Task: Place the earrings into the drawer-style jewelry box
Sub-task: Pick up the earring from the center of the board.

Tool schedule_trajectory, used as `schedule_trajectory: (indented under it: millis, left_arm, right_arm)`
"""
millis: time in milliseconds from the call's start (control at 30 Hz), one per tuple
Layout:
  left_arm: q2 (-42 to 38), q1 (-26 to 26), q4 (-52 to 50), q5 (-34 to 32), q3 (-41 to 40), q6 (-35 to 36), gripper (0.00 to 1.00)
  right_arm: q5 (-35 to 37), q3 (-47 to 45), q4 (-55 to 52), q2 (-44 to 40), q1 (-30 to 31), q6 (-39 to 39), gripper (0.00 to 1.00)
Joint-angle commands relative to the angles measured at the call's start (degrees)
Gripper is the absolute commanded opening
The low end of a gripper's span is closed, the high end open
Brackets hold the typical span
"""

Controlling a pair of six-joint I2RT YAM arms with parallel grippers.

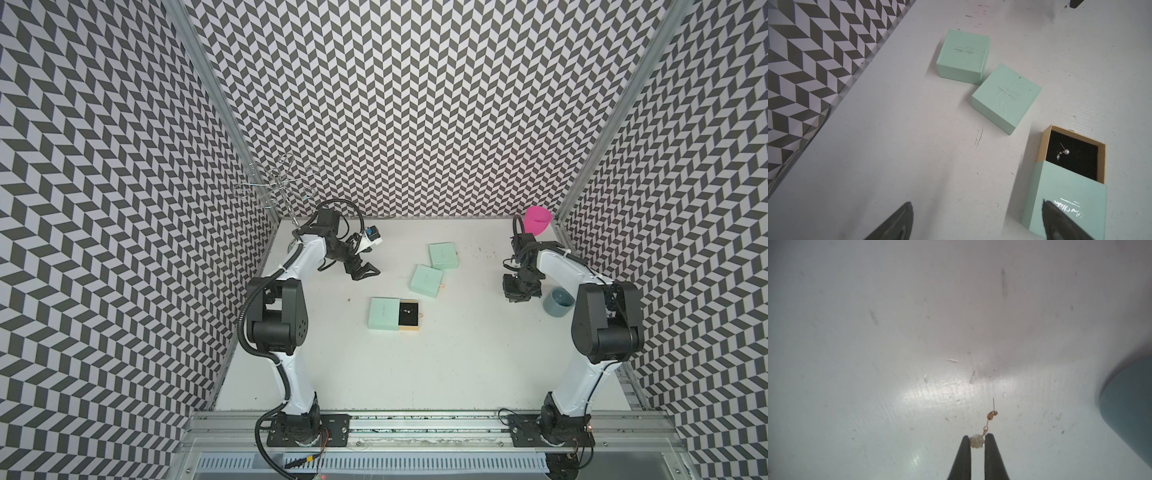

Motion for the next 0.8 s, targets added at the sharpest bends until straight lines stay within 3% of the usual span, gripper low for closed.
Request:
schedule_trajectory:
  millis: [0, 533, 767]
  left_arm:
    - [-2.4, -0.3, -0.9, 0.04, -0.57, 1.44, 0.97]
    - [-5.66, -0.21, -0.63, -2.05, -6.98, 2.9, 0.97]
    - [-6.06, 0.0, -0.23, -2.06, -8.03, 3.03, 0.97]
  right_arm:
    - [-2.03, 2.58, -3.07, -2.0, 4.39, -0.42, 0.11]
    - [-13.76, 20.26, -8.53, 6.13, 24.64, 2.53, 0.12]
    - [-15.48, 28.59, -10.42, 11.79, 30.0, 2.36, 0.12]
